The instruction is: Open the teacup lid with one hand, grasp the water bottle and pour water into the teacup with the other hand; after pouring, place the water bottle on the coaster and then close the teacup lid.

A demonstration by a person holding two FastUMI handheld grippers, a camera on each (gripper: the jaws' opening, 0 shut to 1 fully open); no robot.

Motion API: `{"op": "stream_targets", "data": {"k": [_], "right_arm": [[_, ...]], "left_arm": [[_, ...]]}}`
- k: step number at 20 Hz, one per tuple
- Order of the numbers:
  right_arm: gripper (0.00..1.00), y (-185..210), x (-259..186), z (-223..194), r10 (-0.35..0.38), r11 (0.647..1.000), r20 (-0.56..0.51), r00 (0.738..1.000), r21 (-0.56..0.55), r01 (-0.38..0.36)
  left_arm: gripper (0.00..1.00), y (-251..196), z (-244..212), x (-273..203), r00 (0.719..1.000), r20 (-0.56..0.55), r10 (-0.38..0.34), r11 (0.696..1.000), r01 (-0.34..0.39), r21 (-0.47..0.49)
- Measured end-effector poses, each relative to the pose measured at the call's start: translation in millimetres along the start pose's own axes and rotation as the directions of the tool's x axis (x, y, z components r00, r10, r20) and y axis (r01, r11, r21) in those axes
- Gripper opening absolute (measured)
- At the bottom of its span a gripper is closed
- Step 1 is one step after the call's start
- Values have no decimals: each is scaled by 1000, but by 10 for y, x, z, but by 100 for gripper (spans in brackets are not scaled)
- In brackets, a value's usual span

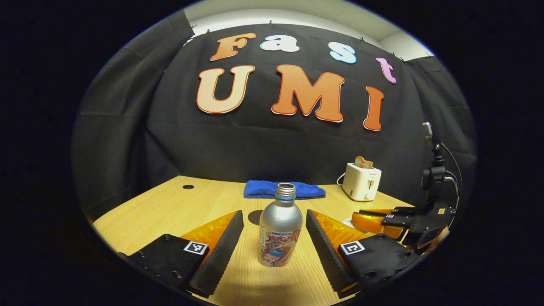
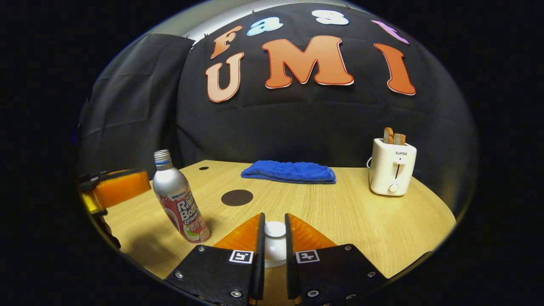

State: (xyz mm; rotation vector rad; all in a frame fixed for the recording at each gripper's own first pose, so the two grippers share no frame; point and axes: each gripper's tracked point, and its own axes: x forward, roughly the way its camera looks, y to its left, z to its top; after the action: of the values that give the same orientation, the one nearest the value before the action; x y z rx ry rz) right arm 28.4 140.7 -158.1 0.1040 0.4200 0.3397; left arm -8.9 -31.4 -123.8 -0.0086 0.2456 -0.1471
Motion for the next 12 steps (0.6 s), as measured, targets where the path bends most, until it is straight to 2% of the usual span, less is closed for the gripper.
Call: {"op": "stream_targets", "data": {"k": [4,7,8,9,11,12], "right_arm": [[22,-164,-153,87,-29,1000,22,999,1,29],[22,-363,-256,145,-74,997,42,996,-6,74],[22,-432,-292,167,-90,996,51,995,-6,91],[22,-500,-318,185,-105,994,55,993,-6,105],[22,-589,-384,201,-118,993,61,991,0,118],[21,-626,-423,217,-126,992,67,990,0,127]], "left_arm": [[97,-89,-319,105,996,-84,-28,999,30,14],[97,-120,-449,199,993,-117,-27,999,30,27],[100,-117,-480,234,992,-126,-26,999,30,36],[96,-109,-521,261,990,-138,-23,998,30,46],[97,-54,-592,312,988,-156,-7,998,17,66],[82,-33,-579,316,989,-148,-2,997,12,73]]}}
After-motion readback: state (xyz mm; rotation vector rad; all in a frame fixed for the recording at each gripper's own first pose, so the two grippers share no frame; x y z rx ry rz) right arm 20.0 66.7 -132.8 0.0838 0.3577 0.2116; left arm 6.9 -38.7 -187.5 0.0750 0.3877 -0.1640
